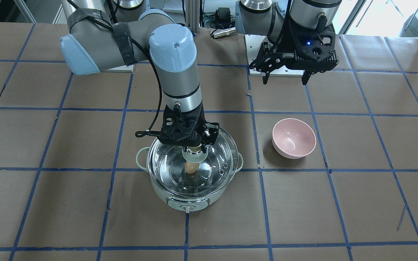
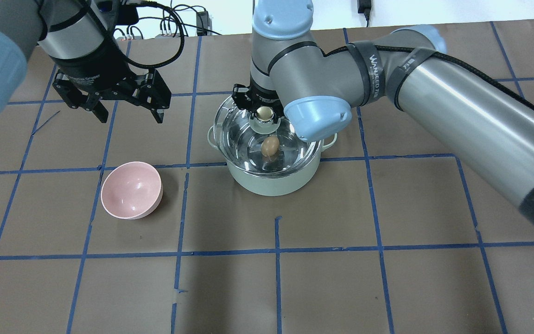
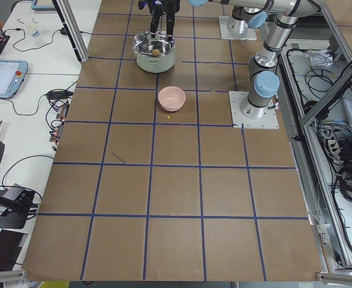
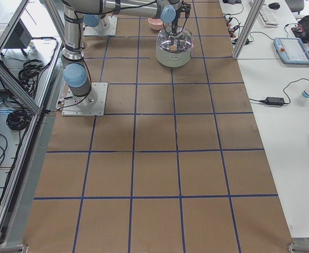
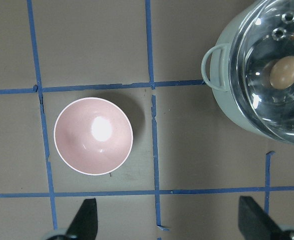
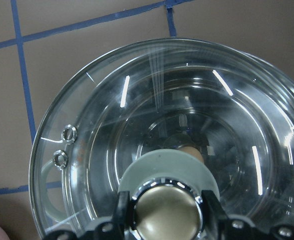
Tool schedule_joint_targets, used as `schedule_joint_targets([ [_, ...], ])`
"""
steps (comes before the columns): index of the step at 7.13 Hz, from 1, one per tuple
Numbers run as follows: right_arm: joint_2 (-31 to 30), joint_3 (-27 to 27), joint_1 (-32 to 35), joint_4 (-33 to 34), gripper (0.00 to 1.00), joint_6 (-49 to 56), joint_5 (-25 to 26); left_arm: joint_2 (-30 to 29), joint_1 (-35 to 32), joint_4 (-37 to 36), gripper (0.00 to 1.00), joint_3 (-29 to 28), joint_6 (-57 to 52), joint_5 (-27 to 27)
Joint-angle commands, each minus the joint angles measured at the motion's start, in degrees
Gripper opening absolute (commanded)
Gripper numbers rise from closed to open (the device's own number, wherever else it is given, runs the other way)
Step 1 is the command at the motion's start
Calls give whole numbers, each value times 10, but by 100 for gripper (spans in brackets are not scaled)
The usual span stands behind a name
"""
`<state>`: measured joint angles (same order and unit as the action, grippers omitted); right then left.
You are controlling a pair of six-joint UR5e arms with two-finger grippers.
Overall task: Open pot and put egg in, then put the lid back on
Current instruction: 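Lower the glass lid onto the pot with the right gripper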
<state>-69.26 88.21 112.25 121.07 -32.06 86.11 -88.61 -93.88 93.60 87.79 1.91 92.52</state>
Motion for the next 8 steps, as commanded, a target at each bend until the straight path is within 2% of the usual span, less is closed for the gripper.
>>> schedule_joint_targets([
  [1,4,0,5,8,26,8,6,0,-1,0,100,-1,0,-2],
  [5,-4,6,3,0,26,66,19,0,-2,0,100,-2,0,-2],
  [8,-4,6,-3,0,26,69,18,1,-2,1,100,-2,0,-2],
])
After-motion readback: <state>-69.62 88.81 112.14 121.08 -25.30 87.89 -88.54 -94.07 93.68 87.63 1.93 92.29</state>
